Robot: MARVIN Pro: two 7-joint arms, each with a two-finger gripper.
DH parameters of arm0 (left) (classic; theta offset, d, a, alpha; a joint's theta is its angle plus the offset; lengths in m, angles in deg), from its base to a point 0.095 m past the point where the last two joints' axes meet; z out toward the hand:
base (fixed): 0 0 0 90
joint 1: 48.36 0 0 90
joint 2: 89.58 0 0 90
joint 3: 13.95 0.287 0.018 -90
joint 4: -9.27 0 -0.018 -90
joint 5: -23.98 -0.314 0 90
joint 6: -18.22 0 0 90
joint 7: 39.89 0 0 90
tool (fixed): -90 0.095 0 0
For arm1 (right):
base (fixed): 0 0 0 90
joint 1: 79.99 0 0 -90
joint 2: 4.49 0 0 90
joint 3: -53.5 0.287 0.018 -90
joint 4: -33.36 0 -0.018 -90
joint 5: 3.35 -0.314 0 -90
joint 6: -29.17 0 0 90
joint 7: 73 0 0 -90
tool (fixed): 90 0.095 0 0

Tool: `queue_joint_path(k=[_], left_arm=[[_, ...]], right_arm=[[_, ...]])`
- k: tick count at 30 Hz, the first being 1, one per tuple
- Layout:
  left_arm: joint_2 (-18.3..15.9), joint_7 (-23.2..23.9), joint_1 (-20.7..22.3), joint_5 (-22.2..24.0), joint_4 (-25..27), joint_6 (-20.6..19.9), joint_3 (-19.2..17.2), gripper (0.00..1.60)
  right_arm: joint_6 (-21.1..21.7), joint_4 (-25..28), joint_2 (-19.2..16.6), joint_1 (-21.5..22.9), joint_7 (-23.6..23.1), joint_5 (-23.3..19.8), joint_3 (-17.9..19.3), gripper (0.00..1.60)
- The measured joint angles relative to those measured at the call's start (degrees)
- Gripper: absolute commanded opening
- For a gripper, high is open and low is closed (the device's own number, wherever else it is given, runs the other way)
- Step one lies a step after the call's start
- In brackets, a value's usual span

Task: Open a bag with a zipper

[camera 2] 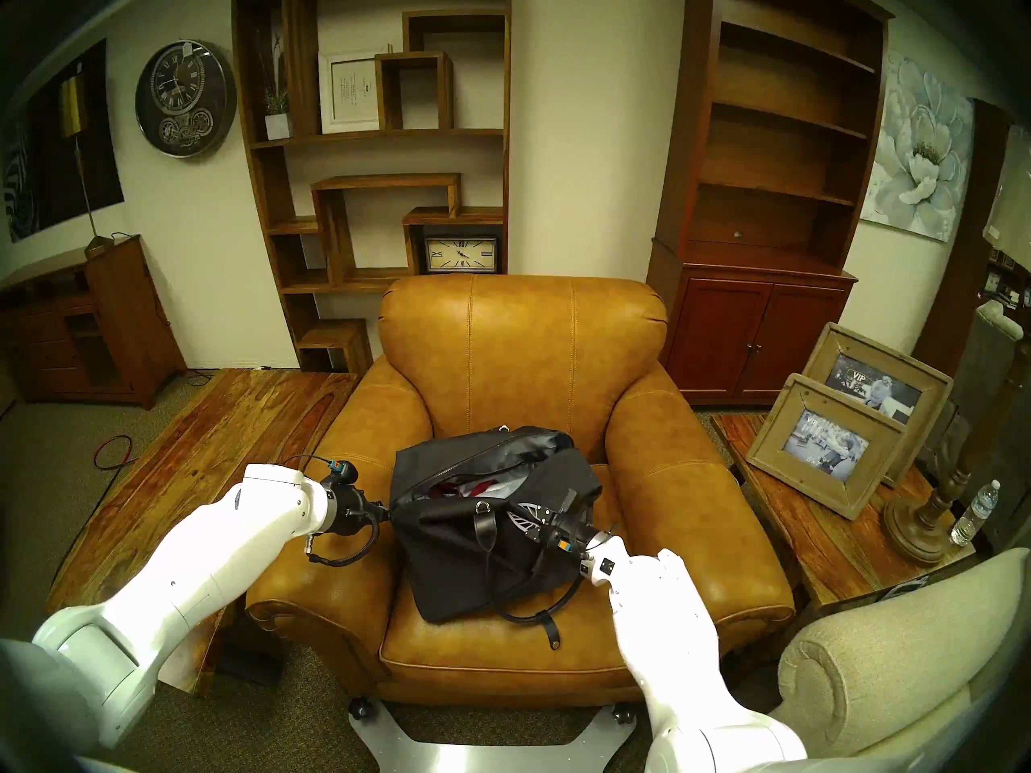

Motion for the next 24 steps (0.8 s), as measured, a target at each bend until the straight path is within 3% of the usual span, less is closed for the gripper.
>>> queue_joint_path(k=[1, 2, 3, 6, 8, 24], left_arm=[[0.12, -0.18, 0.32, -0.24, -0.24, 0.12, 0.19, 0.00], [0.14, -0.28, 0.48, -0.38, -0.39, 0.18, 0.26, 0.00], [0.13, -0.38, 0.65, -0.56, -0.60, 0.21, 0.28, 0.46], [-0.21, -0.11, 0.81, -0.79, -0.59, 0.25, 0.30, 0.80], [-0.93, 0.81, 0.67, -0.88, 0.59, 0.26, 0.30, 1.60], [-9.29, 7.67, -6.64, 0.92, 9.81, -0.50, -0.89, 1.60]], right_arm=[[-0.53, 0.38, 0.03, -0.33, 0.00, -0.29, 0.32, 1.60], [-0.86, 0.71, 0.02, -0.51, 0.06, -0.56, 0.63, 1.60], [-1.28, 1.18, -0.02, -0.70, 0.24, -1.01, 1.14, 1.60], [-2.46, 3.28, -0.20, -1.29, 0.81, -3.02, 3.08, 1.60], [-3.04, 4.77, -0.19, -2.24, 0.98, -4.77, 4.47, 1.60], [-2.46, 12.98, 2.61, -7.93, 5.06, -20.06, 16.14, 1.60]])
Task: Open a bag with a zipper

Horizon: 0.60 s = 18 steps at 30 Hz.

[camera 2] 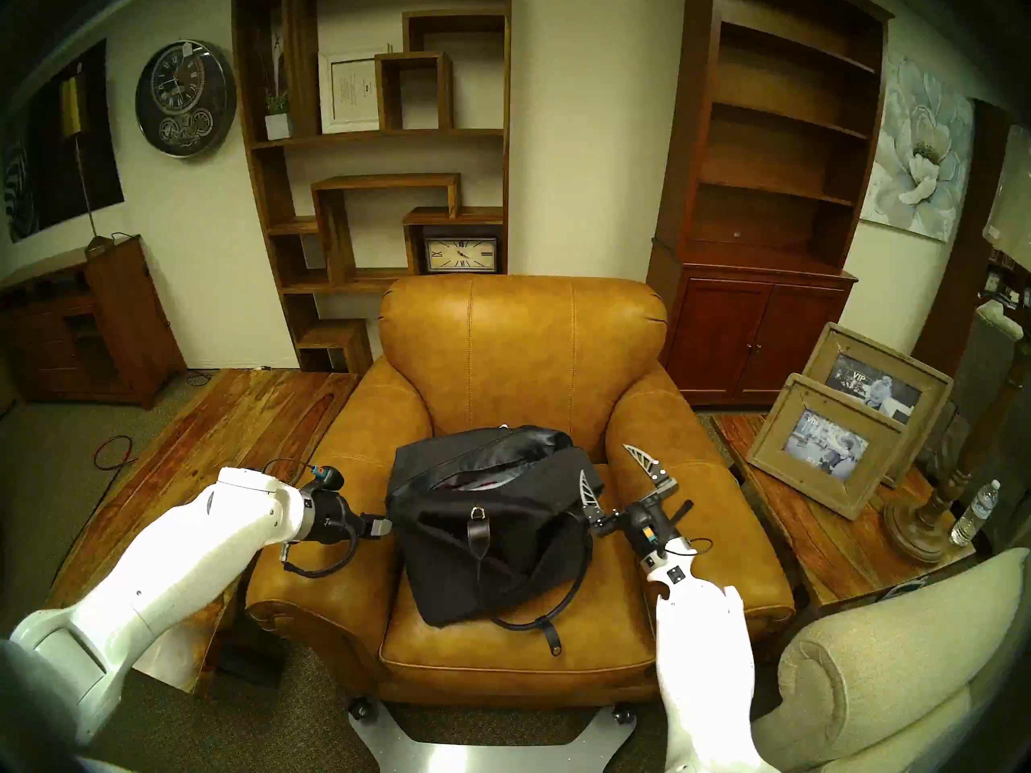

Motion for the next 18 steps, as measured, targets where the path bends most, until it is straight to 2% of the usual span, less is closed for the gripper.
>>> queue_joint_path(k=[7, 18], left_arm=[[-3.02, 3.05, -4.19, 0.34, 3.82, 0.57, 0.92, 1.60], [-5.91, 6.42, -10.01, 0.34, 8.85, 3.24, 4.23, 1.60]], right_arm=[[2.03, 1.51, 1.19, -2.03, 0.31, -4.23, 1.27, 1.60], [6.22, 2.43, 1.81, -5.05, -1.51, -9.70, -1.65, 1.60]])
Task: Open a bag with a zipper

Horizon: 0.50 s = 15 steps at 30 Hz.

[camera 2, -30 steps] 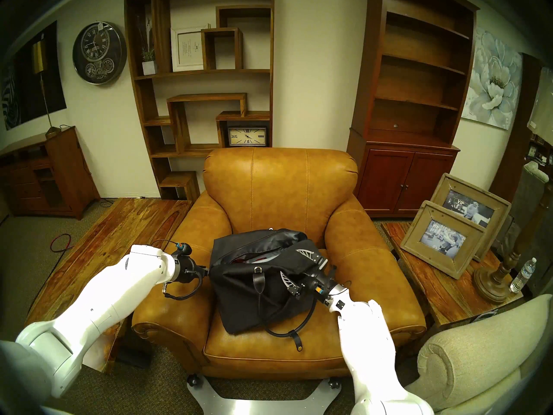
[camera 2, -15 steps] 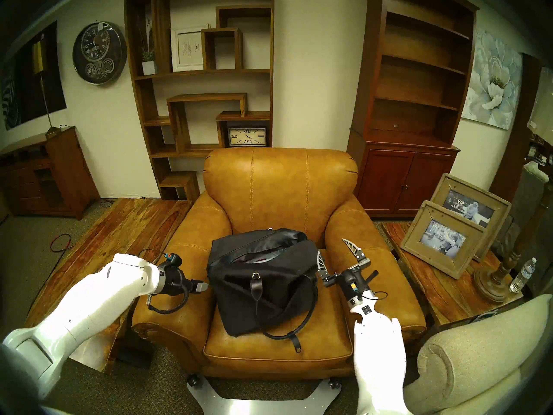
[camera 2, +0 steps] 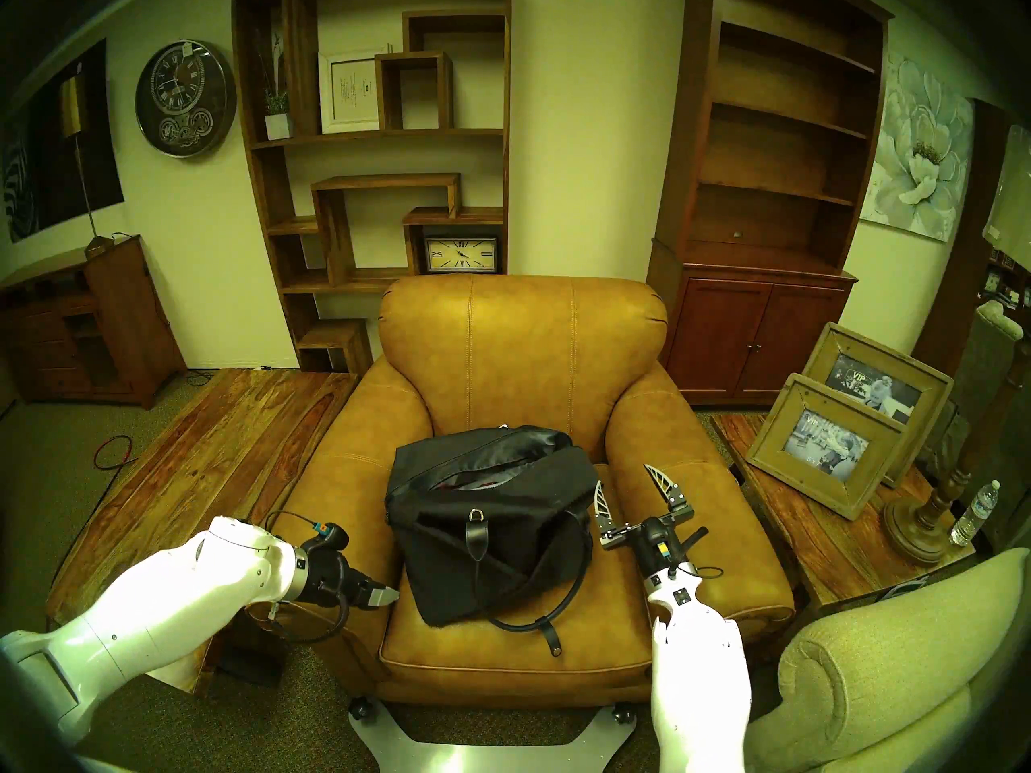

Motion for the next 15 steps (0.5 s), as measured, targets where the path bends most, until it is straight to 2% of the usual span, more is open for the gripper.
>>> queue_joint_path(k=[15], left_arm=[[-3.04, 2.42, -4.51, -1.36, 5.16, 5.76, 2.05, 1.60]], right_arm=[[8.29, 1.62, -0.16, -5.54, -3.94, -7.65, -6.31, 1.60]])
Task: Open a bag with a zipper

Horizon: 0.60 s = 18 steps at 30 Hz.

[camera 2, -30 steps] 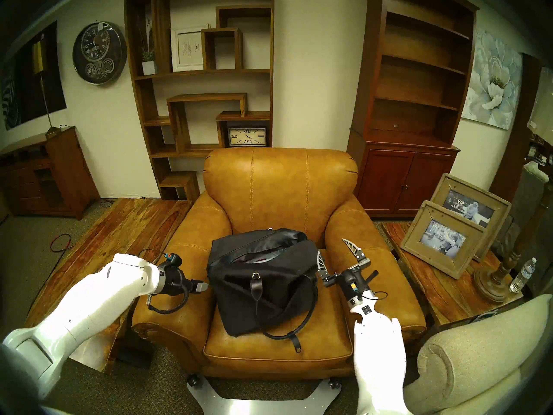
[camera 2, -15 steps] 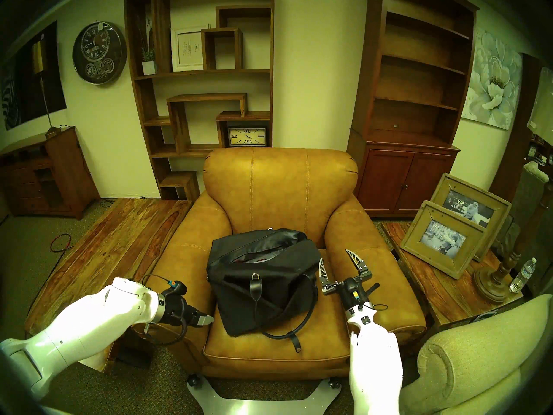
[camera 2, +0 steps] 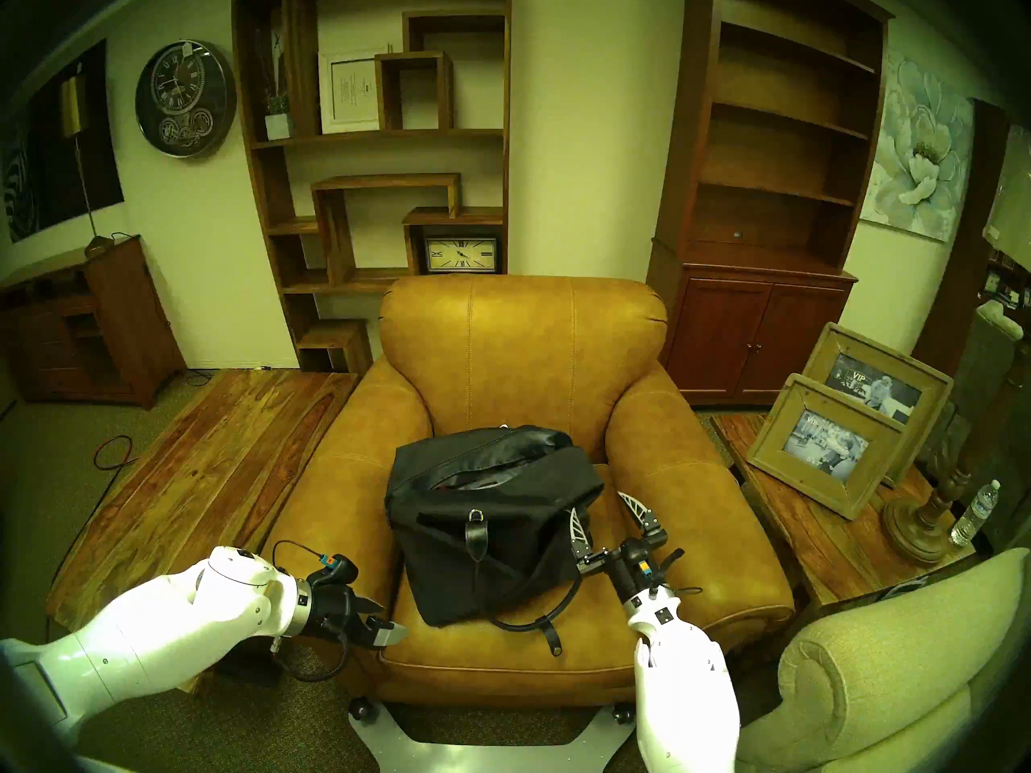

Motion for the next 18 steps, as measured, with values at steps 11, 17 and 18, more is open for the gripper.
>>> queue_joint_path(k=[11, 17, 18], left_arm=[[-2.18, 1.34, -2.30, -2.35, 3.32, 5.15, -0.12, 1.60], [-3.49, 2.10, -3.47, -3.40, 5.14, 7.61, -0.34, 1.60], [-3.74, 2.23, -3.64, -3.58, 5.48, 8.09, -0.46, 1.60]], right_arm=[[5.07, 5.31, -0.30, -3.74, -2.79, -5.83, -3.49, 1.60], [7.64, 8.99, -0.31, -6.05, -4.09, -8.69, -4.83, 1.60], [8.18, 9.59, -0.28, -6.55, -4.28, -9.18, -4.97, 1.60]])
